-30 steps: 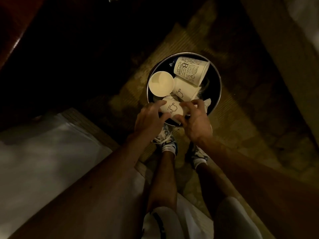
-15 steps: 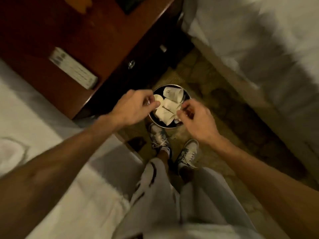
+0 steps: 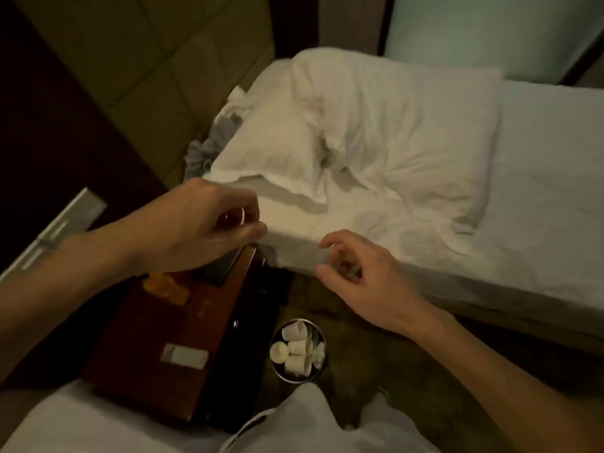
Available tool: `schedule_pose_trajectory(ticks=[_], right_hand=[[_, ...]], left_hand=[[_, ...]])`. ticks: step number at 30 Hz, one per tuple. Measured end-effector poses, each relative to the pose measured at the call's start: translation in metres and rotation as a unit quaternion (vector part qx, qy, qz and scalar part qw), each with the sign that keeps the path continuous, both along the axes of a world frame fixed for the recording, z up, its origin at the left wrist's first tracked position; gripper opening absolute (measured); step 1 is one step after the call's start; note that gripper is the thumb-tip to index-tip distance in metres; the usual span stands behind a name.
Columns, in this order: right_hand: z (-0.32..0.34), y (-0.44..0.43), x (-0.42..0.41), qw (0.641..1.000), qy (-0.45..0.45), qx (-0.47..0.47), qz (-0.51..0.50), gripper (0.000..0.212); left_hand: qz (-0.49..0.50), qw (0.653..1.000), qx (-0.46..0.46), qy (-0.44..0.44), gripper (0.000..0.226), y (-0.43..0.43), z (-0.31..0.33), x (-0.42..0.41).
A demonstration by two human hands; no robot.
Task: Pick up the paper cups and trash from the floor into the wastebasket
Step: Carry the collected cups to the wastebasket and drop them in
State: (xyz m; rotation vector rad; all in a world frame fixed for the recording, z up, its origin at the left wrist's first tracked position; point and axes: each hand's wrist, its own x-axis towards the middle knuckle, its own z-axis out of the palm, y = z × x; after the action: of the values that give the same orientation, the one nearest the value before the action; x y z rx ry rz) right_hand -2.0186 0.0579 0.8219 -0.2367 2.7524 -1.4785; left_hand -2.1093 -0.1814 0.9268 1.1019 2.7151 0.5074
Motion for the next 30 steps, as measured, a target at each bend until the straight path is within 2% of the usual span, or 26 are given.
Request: schedule_pose_trajectory(ticks=[3, 7, 12, 15, 20, 25, 30], right_hand=[[0.033, 0.042, 0.036, 0.996, 0.043, 0.009, -0.081, 0.028], [0.051, 0.107, 0.104, 0.973, 0.084, 0.038, -0.210, 0.026], [0.060, 0.204, 0.208, 0.926, 0.101, 0.040, -0.361, 0.033], [0.060, 0.264, 0.278, 0.888, 0.109, 0.052, -0.444, 0.026], [0.040, 0.340, 0.389, 0.814, 0.059, 0.058, -0.576, 0.031], [0.020, 0.390, 0.457, 0.758, 0.013, 0.021, -0.651, 0.027], [0.002, 0.436, 0.491, 0.712, -0.030, -0.031, -0.701, 0.025]], left_hand=[[-0.096, 0.994, -0.010, 0.051, 0.030, 0.052, 0.048, 0.004], [-0.216, 0.969, -0.021, 0.116, 0.031, 0.148, 0.075, 0.028], [-0.338, 0.932, 0.007, 0.134, 0.031, 0.299, 0.077, 0.087], [-0.414, 0.899, 0.021, 0.142, 0.029, 0.394, 0.073, 0.137], [-0.521, 0.846, 0.058, 0.102, 0.038, 0.534, 0.047, 0.224], [-0.568, 0.819, 0.085, 0.009, 0.036, 0.637, 0.017, 0.288], [-0.596, 0.794, 0.082, -0.088, 0.035, 0.733, -0.009, 0.319]])
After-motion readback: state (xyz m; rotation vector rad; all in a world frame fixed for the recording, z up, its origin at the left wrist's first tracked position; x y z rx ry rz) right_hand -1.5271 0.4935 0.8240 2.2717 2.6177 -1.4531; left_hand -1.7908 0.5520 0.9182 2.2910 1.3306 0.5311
